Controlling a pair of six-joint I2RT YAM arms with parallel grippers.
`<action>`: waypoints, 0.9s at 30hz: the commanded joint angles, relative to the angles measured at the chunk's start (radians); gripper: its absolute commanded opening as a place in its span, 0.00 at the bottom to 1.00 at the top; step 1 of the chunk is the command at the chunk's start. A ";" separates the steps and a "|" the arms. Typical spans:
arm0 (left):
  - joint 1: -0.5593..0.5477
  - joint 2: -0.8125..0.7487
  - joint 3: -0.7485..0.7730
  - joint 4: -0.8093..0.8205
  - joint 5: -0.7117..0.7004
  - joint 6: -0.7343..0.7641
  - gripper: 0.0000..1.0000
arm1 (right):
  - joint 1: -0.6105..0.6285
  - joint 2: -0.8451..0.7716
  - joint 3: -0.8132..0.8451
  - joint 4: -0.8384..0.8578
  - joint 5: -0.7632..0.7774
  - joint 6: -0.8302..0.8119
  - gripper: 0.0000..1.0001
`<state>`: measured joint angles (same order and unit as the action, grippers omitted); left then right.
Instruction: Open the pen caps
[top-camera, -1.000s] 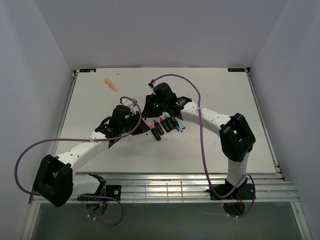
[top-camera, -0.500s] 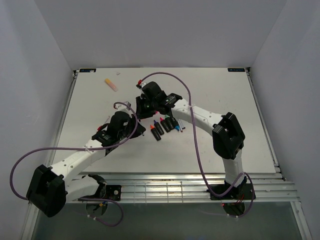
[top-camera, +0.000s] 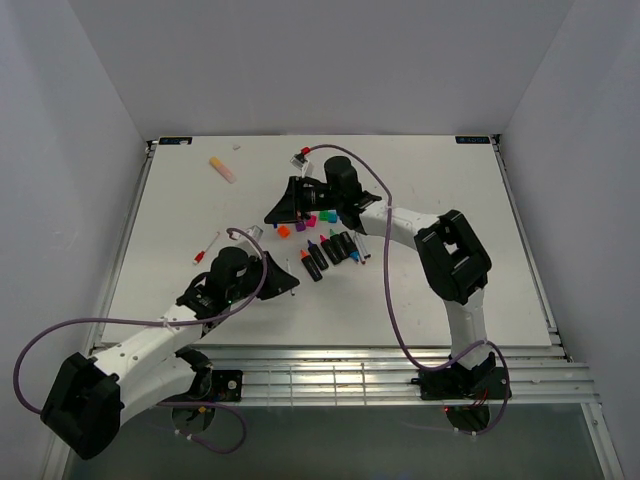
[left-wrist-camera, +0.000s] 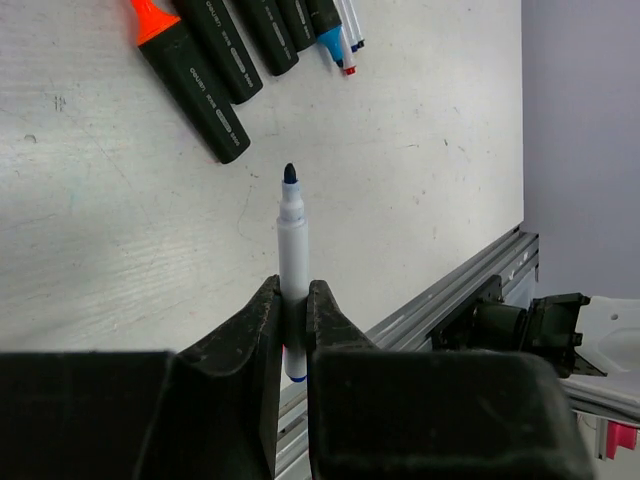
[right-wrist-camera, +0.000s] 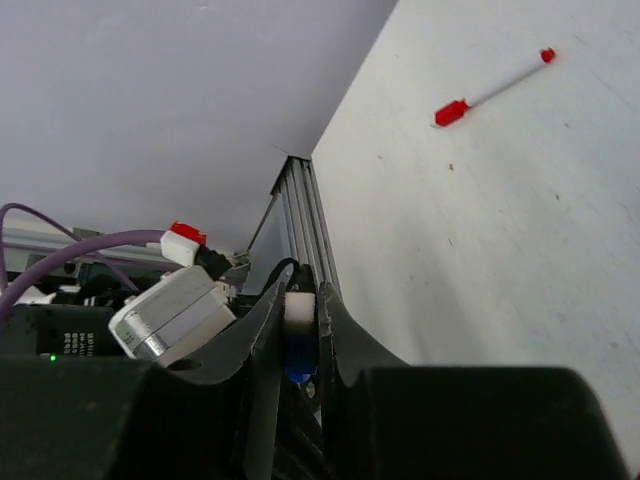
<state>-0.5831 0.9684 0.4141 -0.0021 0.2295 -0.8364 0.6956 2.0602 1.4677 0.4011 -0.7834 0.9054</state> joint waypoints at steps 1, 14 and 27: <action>0.000 -0.060 -0.008 -0.033 0.012 -0.012 0.00 | 0.007 -0.005 0.014 0.208 -0.080 0.086 0.08; 0.000 -0.181 0.043 -0.392 -0.356 -0.170 0.00 | 0.088 0.127 0.353 -0.651 0.444 -0.491 0.08; 0.000 -0.005 0.049 -0.257 -0.299 -0.148 0.00 | 0.094 0.207 0.451 -0.732 0.532 -0.591 0.08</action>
<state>-0.5827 0.9470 0.4515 -0.3485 -0.0895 -0.9787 0.7948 2.2421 1.8374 -0.3019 -0.2665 0.3706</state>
